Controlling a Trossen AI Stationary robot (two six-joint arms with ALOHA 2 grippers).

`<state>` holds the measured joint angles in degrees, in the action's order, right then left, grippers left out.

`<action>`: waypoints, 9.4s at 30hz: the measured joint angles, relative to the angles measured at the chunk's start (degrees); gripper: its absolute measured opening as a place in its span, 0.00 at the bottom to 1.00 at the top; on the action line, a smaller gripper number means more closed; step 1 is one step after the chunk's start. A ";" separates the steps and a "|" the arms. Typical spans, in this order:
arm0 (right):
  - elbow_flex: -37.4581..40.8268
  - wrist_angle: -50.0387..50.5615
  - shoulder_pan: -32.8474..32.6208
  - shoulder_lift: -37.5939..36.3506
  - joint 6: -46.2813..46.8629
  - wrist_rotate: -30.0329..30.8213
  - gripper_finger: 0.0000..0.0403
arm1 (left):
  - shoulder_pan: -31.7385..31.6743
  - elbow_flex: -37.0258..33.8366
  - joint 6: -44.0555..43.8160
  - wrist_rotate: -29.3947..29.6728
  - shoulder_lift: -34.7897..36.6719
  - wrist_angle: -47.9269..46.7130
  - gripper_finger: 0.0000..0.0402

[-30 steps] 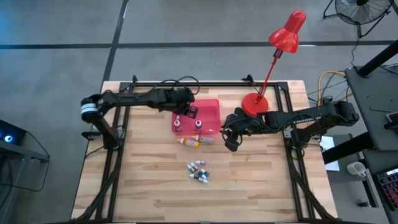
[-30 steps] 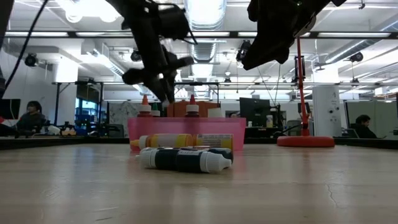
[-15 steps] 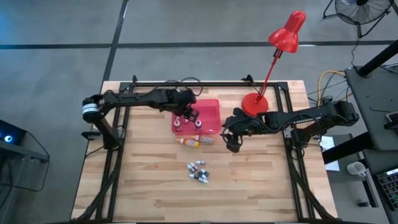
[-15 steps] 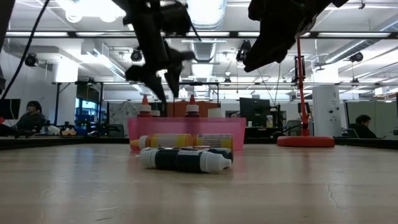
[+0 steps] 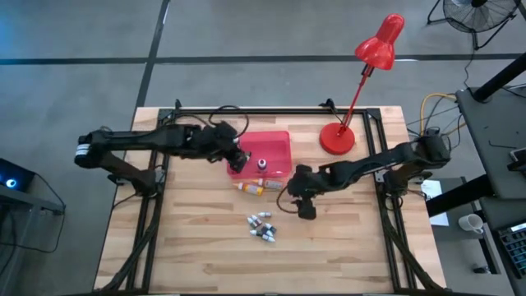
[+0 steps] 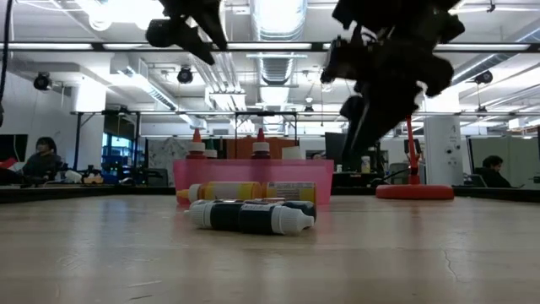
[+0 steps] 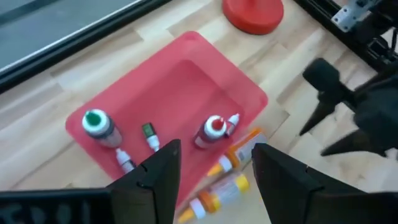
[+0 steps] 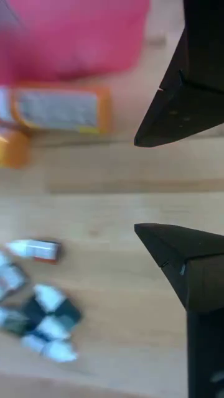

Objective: Pick & Place food coloring

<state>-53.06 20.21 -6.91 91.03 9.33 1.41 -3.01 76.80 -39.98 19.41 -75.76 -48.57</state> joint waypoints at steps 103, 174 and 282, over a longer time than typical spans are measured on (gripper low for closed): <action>-7.74 -9.86 0.27 17.65 13.33 6.60 0.33 | 4.77 -12.66 -10.02 7.03 9.68 -6.39 0.42; -7.56 -9.00 0.78 -6.63 3.93 18.67 0.34 | -11.54 -14.17 -10.63 -43.58 -2.19 37.11 0.41; -0.17 15.86 -0.47 -17.79 23.19 26.91 0.69 | -16.43 33.13 45.49 -4.31 -41.71 -20.92 0.44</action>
<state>-53.23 36.07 -7.38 73.23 32.52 28.32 -19.44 109.93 5.51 15.09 -117.47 -69.49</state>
